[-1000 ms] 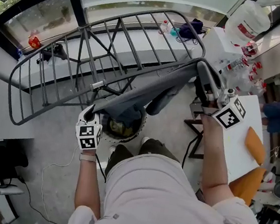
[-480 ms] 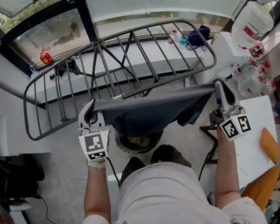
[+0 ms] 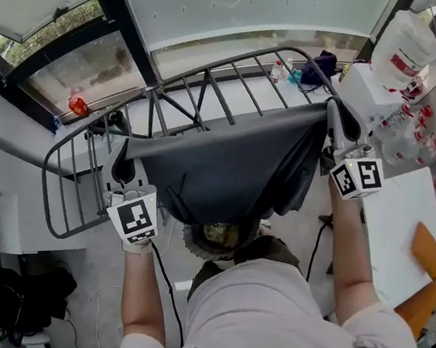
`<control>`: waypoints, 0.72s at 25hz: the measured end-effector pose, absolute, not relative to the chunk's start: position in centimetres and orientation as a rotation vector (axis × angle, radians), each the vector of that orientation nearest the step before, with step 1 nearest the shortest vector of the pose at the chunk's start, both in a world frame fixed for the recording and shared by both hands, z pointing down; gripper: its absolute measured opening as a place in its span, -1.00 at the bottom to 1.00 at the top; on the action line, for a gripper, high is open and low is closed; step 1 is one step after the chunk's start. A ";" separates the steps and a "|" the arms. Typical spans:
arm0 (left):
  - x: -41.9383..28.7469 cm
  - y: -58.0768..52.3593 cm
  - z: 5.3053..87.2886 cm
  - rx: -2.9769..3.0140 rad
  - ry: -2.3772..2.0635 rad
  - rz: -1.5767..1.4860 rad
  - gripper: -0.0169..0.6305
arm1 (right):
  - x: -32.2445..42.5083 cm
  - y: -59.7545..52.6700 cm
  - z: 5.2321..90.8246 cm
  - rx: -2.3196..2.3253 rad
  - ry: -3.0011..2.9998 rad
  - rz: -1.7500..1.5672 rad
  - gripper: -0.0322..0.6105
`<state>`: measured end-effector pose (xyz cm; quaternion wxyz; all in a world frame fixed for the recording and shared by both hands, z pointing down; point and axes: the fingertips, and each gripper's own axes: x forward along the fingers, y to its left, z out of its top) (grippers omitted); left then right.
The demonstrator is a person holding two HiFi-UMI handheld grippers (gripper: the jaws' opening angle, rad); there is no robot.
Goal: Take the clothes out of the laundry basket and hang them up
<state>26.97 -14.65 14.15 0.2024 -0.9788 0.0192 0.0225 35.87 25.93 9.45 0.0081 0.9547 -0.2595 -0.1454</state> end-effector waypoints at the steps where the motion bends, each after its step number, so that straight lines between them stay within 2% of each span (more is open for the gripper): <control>1: 28.2 -14.8 13.7 -2.718 0.083 0.062 -0.92 | 37.8 25.5 9.0 2.961 -0.840 -0.466 -0.85; 11: 41.9 -15.6 6.1 -2.534 0.344 0.064 -0.92 | 58.9 21.5 2.8 2.849 -1.064 -0.576 -0.85; 18: 49.2 -16.1 3.0 -2.427 0.432 0.007 -0.92 | 68.7 17.6 -0.6 2.751 -1.176 -0.636 -0.85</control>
